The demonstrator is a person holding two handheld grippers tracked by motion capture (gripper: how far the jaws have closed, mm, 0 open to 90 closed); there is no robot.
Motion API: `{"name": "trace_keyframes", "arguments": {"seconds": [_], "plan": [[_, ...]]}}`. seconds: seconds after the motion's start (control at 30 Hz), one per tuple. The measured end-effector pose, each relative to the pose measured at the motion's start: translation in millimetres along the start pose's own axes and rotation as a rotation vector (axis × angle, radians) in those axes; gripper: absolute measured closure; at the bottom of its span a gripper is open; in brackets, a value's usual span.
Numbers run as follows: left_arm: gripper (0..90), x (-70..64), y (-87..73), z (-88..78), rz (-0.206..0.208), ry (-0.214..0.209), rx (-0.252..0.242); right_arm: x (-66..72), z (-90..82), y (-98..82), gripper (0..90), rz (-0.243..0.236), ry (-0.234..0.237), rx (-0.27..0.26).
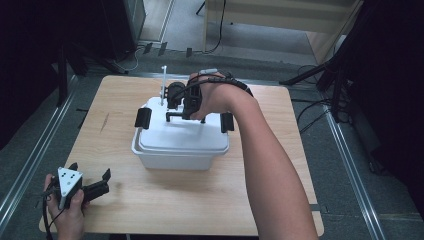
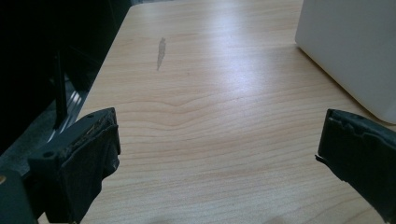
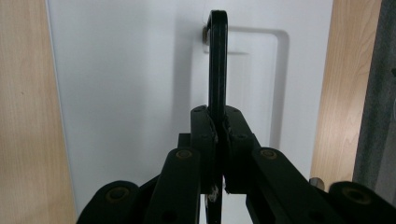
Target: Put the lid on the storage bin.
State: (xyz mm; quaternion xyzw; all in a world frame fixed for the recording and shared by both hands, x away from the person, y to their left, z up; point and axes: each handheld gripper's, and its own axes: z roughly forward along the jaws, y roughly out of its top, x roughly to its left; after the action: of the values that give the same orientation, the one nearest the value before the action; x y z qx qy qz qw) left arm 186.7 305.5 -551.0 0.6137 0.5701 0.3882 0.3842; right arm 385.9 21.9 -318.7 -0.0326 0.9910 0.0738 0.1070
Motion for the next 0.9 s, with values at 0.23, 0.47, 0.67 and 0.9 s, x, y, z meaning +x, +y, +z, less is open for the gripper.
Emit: {"name": "trace_keyframes", "arguments": {"seconds": [0.23,0.47,0.67,0.9], "plan": [[0.0,-0.2,-0.1,0.0,0.000,0.001,-0.003,2.0,1.0,9.5,85.4,-0.004,0.006,-0.010],[0.0,-0.3,-0.3,-0.2,0.002,0.000,-0.005,3.5,4.2,19.0,85.4,-0.012,0.011,-0.002],[0.0,-0.3,-0.4,-0.2,0.000,-0.001,-0.006,1.9,9.7,23.4,85.4,-0.016,0.009,0.002],[0.0,-0.2,-0.4,-0.4,0.001,-0.001,-0.006,0.2,15.3,25.0,85.3,0.007,0.009,0.017]]}}
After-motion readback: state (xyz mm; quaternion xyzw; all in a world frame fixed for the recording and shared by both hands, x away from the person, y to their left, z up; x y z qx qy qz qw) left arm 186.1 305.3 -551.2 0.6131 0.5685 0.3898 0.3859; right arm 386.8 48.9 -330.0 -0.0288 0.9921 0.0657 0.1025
